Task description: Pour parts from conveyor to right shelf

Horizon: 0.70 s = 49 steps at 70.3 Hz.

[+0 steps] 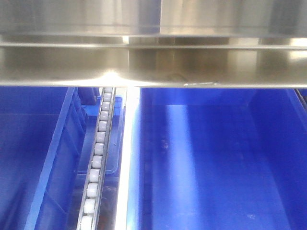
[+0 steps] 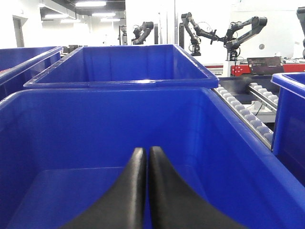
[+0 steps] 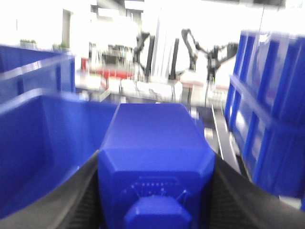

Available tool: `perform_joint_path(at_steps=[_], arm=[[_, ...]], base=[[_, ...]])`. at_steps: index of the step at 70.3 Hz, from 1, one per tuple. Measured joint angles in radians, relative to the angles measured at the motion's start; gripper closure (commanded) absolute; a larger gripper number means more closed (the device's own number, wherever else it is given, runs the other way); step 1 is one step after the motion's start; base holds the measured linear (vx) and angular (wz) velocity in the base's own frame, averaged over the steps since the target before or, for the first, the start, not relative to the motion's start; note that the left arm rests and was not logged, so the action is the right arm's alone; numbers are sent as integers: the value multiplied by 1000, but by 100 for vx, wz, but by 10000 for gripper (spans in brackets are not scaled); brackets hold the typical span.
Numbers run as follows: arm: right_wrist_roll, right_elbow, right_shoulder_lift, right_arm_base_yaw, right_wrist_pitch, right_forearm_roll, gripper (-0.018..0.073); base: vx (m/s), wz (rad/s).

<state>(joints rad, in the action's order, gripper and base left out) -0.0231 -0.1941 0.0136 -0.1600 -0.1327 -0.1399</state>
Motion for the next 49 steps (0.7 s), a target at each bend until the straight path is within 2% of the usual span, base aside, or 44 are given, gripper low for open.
perform_joint_path(at_steps=[8,20,39,49], arm=[[0,0,64,0,15,11,568],[3,-38,242,0,-8,100,568],[0,-220,555,0,-174,131,568],[0,-261,668,0,-177,179,568]], base=[[0,0],[0,0],[0,0],[0,0]])
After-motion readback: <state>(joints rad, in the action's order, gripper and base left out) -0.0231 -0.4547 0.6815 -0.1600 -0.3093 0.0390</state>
